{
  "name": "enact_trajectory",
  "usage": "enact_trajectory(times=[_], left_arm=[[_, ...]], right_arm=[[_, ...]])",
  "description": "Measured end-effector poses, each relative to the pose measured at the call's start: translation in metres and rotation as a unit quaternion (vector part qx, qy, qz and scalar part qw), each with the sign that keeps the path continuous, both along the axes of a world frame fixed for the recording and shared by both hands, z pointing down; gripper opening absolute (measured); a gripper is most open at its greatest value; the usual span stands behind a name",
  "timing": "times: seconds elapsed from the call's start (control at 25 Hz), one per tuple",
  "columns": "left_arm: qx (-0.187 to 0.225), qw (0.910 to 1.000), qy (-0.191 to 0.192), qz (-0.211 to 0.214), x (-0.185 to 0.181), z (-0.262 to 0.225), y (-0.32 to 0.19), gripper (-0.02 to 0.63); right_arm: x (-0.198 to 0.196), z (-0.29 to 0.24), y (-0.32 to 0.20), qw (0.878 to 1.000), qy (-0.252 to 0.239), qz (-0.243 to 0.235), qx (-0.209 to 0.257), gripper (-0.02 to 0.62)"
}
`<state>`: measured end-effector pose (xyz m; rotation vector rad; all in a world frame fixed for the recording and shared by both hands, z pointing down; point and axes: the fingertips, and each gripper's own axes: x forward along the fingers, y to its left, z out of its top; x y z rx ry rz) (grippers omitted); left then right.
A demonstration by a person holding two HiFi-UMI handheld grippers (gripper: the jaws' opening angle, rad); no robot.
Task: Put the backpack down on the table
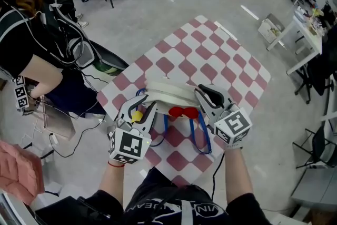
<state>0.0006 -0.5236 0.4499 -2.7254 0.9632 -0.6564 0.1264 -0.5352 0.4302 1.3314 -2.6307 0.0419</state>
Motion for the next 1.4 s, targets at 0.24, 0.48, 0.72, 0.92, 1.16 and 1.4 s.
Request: enact_trajectory(times=[0.24,0.48,0.72,0.92,1.16,1.4], left_arm=[[0.02,0.9996,0.02,0.002,0.004,-0.016,0.012,0.094],[0.024,0.9993,0.024,0.014,0.014,-0.019,0.034,0.094],[0.02,0.9975,0.066,0.016,0.023,-0.027,0.053,0.092],[0.022,0.9966,0.079,0.014,0.028,-0.032,0.074,0.041],[0.021,0.9962,0.084,0.004,0.033,-0.035,0.097,0.011],[0.008,0.9941,0.104,-0.027,0.032,-0.043,0.119,0.005]], right_arm=[[-0.013,-0.014,0.017,1.0,0.007,-0.002,0.019,0.038],[-0.021,-0.015,0.034,1.0,0.008,0.002,0.014,0.038],[-0.031,-0.018,0.056,1.0,0.001,0.0,0.019,0.003],[-0.04,-0.027,0.079,0.999,-0.006,-0.014,0.031,0.002],[-0.046,-0.03,0.103,0.999,-0.007,-0.024,0.032,0.002],[-0.051,-0.033,0.129,0.999,-0.009,-0.035,0.03,0.002]])
